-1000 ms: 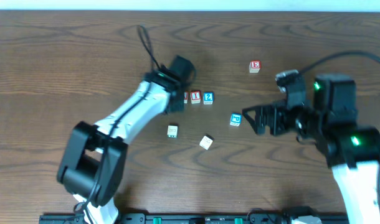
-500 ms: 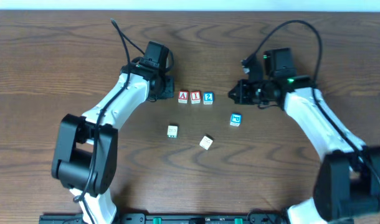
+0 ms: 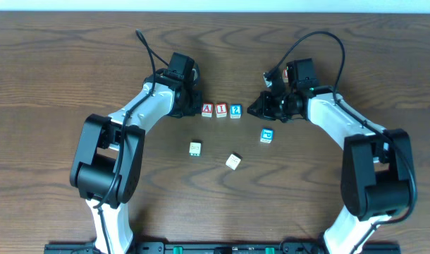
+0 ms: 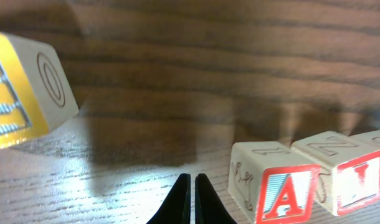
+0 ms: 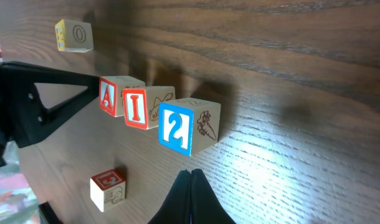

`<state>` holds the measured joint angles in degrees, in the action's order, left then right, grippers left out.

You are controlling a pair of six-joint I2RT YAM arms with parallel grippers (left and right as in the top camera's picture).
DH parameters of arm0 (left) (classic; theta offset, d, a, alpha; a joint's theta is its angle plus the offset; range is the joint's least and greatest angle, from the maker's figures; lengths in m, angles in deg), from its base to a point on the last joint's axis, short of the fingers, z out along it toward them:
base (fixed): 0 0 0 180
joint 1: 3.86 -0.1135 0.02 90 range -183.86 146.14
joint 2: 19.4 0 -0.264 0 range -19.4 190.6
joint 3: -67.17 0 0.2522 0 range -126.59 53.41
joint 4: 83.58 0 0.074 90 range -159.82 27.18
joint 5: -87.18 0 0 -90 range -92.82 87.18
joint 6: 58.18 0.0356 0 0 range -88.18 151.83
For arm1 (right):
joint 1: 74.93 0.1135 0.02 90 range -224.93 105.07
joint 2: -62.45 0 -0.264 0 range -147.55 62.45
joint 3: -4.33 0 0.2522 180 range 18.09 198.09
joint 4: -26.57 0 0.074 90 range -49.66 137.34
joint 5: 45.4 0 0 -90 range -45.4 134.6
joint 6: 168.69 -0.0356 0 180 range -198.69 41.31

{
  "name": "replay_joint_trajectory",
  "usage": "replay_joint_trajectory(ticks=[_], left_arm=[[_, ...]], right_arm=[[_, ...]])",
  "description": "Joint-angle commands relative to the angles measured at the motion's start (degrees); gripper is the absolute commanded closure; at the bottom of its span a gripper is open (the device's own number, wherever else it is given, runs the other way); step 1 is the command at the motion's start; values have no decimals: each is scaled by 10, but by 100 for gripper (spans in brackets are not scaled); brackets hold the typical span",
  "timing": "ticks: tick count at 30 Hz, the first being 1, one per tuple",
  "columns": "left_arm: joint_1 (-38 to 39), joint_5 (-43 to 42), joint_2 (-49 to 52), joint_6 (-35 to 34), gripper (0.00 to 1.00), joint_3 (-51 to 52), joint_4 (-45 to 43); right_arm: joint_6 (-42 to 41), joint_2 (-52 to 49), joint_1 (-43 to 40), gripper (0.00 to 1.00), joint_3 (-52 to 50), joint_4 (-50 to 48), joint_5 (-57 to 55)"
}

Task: Spell out Ai2
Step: 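Bring both grippers to the row ends and push the blocks together, then squeeze the A, I, 2 row between left and right grippers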

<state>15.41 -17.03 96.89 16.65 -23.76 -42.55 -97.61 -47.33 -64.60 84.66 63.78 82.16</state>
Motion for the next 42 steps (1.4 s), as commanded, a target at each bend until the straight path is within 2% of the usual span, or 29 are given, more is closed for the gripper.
replay_joint_trajectory(ticks=[1, 19, 42], left_arm=[[-2, -6, 6, -5, 94, 2, -10], [-2, -7, 6, -39, 94, 2, -25], [-1, -19, 7, -76, 94, 2, -27]], right_arm=[[-8, -16, -7, 99, 1, -7, 22], [-55, -56, -14, 99, 1, -72, 30], [-74, -79, -12, 99, 1, -83, 34]])
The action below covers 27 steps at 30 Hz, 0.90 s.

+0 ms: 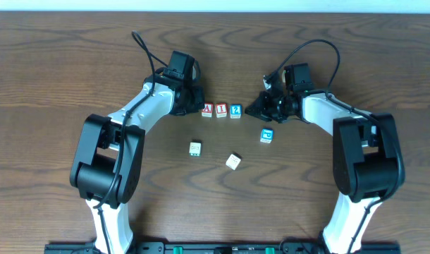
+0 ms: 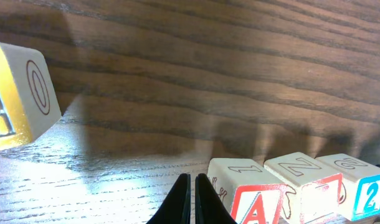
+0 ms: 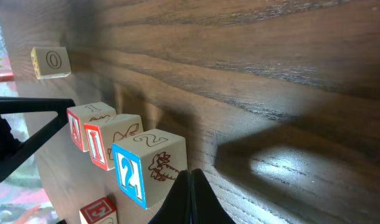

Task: Spell out Ai2
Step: 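Squeeze the A, I, 2 row between left and right grippers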

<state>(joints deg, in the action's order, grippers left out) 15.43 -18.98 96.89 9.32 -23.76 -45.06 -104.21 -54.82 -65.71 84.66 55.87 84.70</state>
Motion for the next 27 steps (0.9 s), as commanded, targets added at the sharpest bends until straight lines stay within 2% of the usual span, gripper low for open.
replay_joint_trajectory(ticks=[1, 27], left_arm=[[-2, 1, 11, -3, 94, 2, -4], [-1, -59, 30, -44, 94, 2, -19]], right_arm=[[-9, -4, -1, 99, 1, -6, 9], [-24, -9, 23, 99, 1, -28, 9]])
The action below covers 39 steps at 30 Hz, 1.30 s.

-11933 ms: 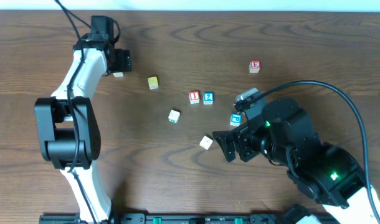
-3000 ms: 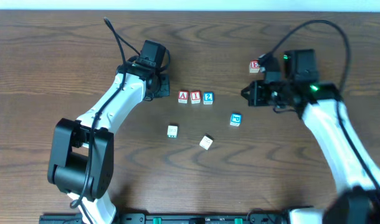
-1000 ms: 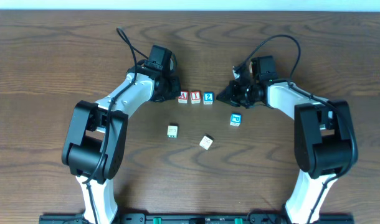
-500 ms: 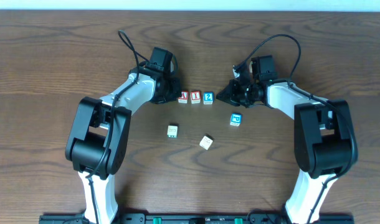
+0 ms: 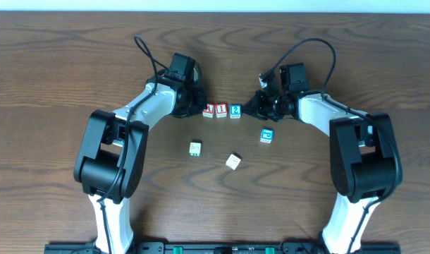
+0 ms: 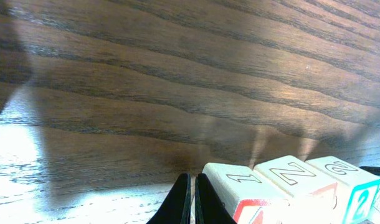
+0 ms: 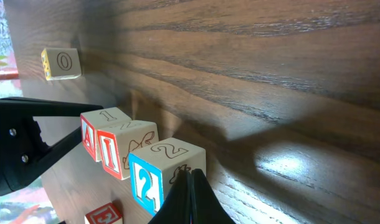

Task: Spell out Ai2
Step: 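Squeeze the A, I, 2 row between left and right grippers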

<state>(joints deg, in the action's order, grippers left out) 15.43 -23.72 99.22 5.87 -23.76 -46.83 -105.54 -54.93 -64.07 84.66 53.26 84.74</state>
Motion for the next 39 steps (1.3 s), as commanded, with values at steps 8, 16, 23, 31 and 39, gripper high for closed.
replay_joint_trajectory(ticks=[8, 16, 23, 31, 39], left_arm=[[-1, -15, 6, -14, 94, 2, -3], [-1, -19, 6, -28, 94, 2, -3], [2, -28, 6, -28, 94, 2, -3], [8, -4, 6, -28, 94, 2, 4], [-27, 19, 5, -2, 94, 2, 30]], right_arm=[[-15, -8, 17, 99, 1, -5, 8], [-18, -8, 22, 99, 1, -5, 8], [-18, -8, 25, 99, 1, -5, 8], [-18, -8, 23, 99, 1, 0, 1], [-12, -7, -14, 99, 1, 17, -2]])
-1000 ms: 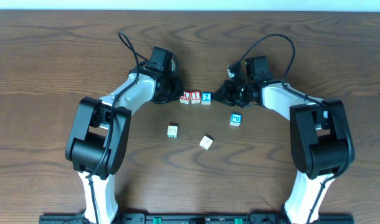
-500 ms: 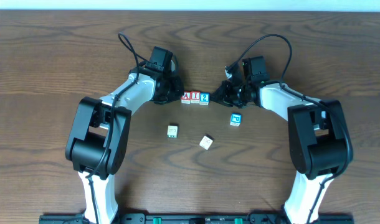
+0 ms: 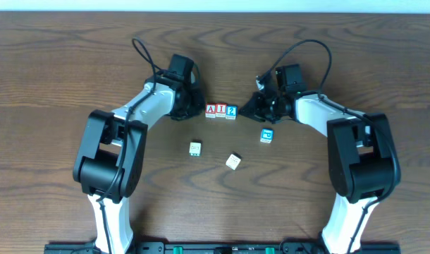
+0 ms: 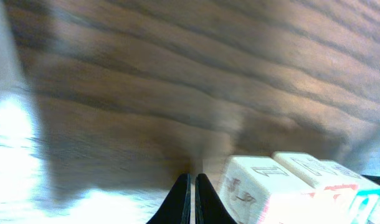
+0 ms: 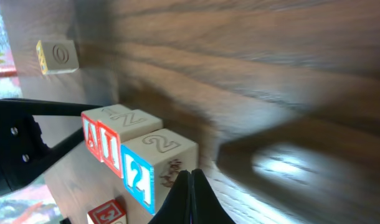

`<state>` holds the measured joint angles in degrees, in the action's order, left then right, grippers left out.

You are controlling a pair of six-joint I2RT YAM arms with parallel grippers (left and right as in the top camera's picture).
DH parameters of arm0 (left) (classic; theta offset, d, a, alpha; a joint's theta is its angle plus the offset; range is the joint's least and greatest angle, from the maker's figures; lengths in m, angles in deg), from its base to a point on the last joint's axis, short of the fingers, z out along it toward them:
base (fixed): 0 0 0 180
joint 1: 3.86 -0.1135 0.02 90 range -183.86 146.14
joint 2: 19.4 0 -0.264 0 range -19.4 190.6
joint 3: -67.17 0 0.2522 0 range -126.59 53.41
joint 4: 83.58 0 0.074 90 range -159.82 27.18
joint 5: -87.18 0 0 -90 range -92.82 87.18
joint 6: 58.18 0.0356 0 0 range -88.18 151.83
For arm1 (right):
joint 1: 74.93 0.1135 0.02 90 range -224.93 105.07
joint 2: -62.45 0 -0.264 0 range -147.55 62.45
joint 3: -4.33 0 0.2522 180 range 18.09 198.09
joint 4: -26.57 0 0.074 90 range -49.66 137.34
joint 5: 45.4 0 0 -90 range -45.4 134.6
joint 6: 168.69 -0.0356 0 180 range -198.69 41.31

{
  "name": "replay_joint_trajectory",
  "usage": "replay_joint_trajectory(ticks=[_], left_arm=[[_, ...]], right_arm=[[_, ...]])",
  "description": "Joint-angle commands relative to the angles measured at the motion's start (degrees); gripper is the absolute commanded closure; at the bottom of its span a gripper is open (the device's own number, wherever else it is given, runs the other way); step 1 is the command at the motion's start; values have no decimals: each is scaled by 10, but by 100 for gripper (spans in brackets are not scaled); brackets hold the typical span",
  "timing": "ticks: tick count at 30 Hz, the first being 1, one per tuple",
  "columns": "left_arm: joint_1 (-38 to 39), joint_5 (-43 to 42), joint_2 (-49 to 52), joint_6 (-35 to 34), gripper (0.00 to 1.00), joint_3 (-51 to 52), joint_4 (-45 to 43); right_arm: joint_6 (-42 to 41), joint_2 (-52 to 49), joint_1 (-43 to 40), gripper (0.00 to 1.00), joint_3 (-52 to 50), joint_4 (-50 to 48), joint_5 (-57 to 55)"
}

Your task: Spell out Ai2

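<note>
Three letter blocks stand in a tight row at mid-table: the red A block (image 3: 211, 109), the red I block (image 3: 220, 109) and the blue 2 block (image 3: 231, 111). My left gripper (image 3: 201, 109) is shut, its tip against the left side of the A block (image 4: 255, 186). On the other end my right gripper (image 3: 243, 111) is shut too, with its tip (image 5: 190, 174) against the right side of the 2 block (image 5: 154, 163). The I block (image 5: 123, 134) sits squeezed between the A block (image 5: 92, 126) and the 2.
A blue-faced block (image 3: 266, 135) lies below the right gripper. A pale block (image 3: 194, 148) and a tilted pale block (image 3: 233, 161) lie nearer the front. A yellow 0 block (image 5: 58, 56) sits behind the row; a red-faced block (image 5: 106, 211) lies in front.
The row has closed up: small gaps between A, I and 2 are gone and the blocks touch. Both shut grippers have moved inward against the row's ends.
At first A, I and 2 stood in a loose line with both shut grippers a little off its ends. The grippers then stood closer to the ends at each moment. Now they press from both sides and the row is tight.
</note>
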<state>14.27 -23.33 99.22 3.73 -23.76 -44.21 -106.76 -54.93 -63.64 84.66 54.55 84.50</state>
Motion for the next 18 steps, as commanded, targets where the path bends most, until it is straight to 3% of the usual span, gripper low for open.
replay_joint_trajectory(ticks=[1, 10, 18], left_arm=[[-20, 14, 5, 24, 94, 1, 3], [-28, 46, -97, 74, 94, -21, 66], [-21, 107, -337, 87, 94, -21, 207]], right_arm=[[7, -5, -24, 99, 1, 9, 0], [97, 113, -61, 99, 7, 144, -54], [167, 399, -70, 99, 7, 328, -145]])
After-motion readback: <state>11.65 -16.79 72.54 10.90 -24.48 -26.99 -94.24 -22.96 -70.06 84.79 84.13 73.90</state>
